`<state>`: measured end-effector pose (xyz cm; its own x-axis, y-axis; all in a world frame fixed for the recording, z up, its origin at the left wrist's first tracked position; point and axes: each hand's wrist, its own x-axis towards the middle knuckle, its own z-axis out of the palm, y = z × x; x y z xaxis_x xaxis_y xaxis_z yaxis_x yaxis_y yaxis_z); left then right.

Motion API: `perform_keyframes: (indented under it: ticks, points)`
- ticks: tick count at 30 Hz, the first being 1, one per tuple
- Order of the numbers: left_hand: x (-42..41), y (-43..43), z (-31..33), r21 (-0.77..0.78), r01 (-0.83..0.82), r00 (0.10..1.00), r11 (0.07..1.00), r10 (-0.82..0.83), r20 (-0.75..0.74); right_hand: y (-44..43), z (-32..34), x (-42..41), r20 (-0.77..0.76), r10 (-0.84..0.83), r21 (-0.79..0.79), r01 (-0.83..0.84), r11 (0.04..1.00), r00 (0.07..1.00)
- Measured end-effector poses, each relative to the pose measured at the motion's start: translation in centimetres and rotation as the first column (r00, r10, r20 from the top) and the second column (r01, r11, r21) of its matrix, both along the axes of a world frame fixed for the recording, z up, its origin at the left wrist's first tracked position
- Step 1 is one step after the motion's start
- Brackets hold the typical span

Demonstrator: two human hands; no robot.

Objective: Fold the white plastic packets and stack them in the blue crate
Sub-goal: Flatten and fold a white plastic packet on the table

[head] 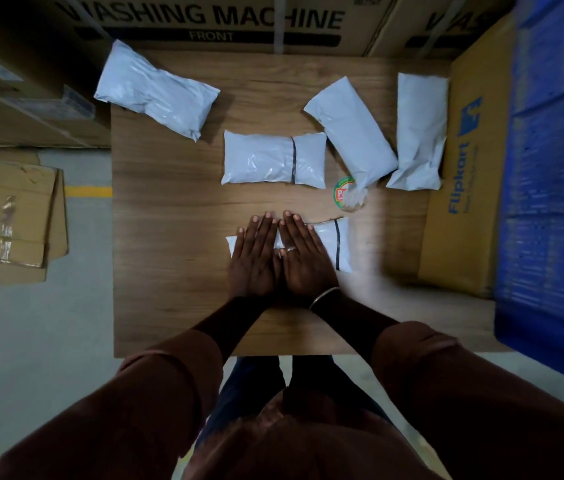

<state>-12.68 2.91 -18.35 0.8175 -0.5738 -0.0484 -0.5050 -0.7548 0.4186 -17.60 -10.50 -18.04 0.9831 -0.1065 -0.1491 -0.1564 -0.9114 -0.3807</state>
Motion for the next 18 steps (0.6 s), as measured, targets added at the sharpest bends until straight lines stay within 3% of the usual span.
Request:
perform_keyframes:
  ticks: [3,9,18]
  points:
    - [-0.2,-1.0,0.6,0.001,-0.039,0.999,0.999,0.039,-0.017,-1.0,1.5,-0.2,0.023,-0.056,0.012,0.056,0.998,0.998]
    - [-0.3,-2.0,-0.4,0.031,0.064,0.998,0.997,-0.064,-0.003,-3.7,1.2,-1.0,-0.03,-0.11,-0.106,0.106,0.989,0.993]
    - [-0.5,-2.4,-0.8,0.02,0.042,0.998,0.999,-0.043,0.049,-4.0,-0.6,-1.2,-0.038,-0.113,-0.06,0.111,0.992,0.993]
